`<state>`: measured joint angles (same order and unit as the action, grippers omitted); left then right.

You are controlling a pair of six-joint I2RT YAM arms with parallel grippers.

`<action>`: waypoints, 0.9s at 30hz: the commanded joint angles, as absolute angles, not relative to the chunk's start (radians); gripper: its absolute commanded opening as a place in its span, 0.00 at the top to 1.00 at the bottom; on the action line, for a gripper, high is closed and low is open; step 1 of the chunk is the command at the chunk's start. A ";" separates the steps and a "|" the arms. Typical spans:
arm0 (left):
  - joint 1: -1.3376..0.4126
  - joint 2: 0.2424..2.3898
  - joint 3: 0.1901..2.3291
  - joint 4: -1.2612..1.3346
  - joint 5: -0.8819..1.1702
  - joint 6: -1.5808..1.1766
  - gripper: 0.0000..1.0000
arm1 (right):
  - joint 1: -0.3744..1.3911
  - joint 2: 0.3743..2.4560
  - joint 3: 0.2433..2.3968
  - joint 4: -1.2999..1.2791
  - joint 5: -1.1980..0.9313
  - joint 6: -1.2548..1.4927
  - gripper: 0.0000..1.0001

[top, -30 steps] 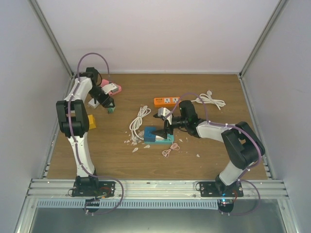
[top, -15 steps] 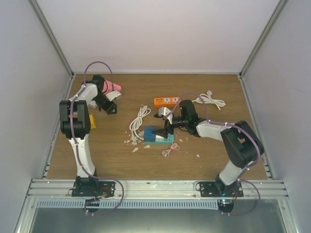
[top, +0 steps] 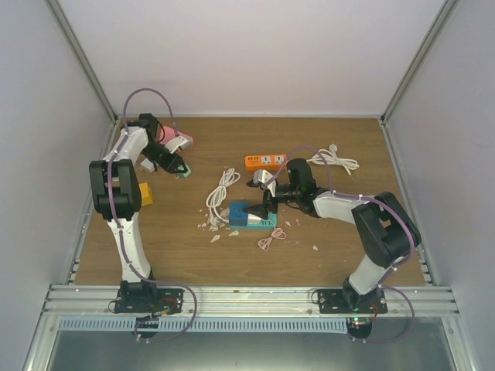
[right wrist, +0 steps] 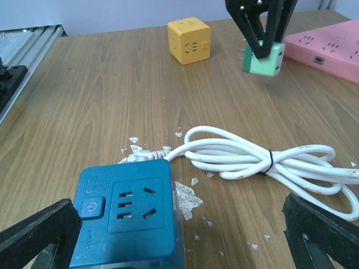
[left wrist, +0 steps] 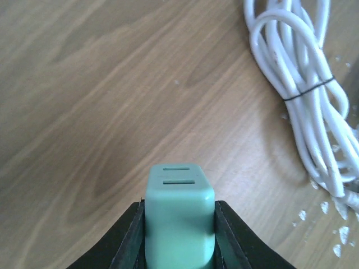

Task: Pull the plug off the socket

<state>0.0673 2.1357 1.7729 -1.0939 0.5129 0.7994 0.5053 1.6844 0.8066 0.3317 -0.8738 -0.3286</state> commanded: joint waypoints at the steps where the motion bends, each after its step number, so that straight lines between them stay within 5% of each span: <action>1: 0.096 2.213 1.787 -1.235 0.650 0.873 0.77 | 0.493 1.699 0.827 0.323 -0.900 -0.338 0.00; 9: 0.156 2.257 1.802 -1.225 0.653 0.855 0.75 | 0.493 1.703 0.830 0.322 -0.903 -0.335 0.00; 17: 0.228 2.292 1.842 -1.130 0.604 0.772 0.36 | 0.493 1.700 0.830 0.318 -0.901 -0.334 0.00; 27: 0.258 2.223 1.837 -1.061 0.596 0.765 0.36 | 0.488 1.693 0.842 0.294 -0.897 -0.354 0.00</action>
